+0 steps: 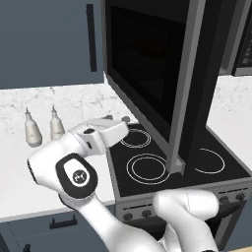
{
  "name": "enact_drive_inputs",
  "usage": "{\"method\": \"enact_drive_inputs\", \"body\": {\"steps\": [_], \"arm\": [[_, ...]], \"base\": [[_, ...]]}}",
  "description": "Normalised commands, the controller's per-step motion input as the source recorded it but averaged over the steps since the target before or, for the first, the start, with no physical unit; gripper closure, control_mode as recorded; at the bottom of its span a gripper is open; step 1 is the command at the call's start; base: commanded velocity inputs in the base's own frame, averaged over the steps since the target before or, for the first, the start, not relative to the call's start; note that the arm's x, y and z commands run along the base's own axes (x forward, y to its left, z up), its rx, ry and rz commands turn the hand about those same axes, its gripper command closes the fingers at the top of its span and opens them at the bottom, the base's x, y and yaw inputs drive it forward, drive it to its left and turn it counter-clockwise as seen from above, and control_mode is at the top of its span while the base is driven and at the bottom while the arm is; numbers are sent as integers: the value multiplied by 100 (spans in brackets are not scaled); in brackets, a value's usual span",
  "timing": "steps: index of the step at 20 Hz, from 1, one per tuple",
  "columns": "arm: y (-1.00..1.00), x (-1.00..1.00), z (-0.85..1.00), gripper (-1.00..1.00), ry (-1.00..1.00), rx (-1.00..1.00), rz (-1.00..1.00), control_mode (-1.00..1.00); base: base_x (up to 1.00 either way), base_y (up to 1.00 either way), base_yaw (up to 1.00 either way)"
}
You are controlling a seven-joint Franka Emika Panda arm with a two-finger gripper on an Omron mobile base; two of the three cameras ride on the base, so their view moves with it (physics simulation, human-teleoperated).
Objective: Open the microwave, place the bowl with waffle inside the microwave, then close the microwave door and turn it on.
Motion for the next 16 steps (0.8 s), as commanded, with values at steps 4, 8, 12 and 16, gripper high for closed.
{"method": "enact_drive_inputs", "body": {"steps": [4,8,12,16], "arm": [[-64,100,0,-100,4,5,14,-100],[-76,100,1,-100,8,12,16,-100],[-81,100,11,-100,6,17,15,-100],[-80,100,12,-100,18,17,18,-100]], "base": [[0,0,0],[0,0,0],[0,0,0],[0,0,0]]}}
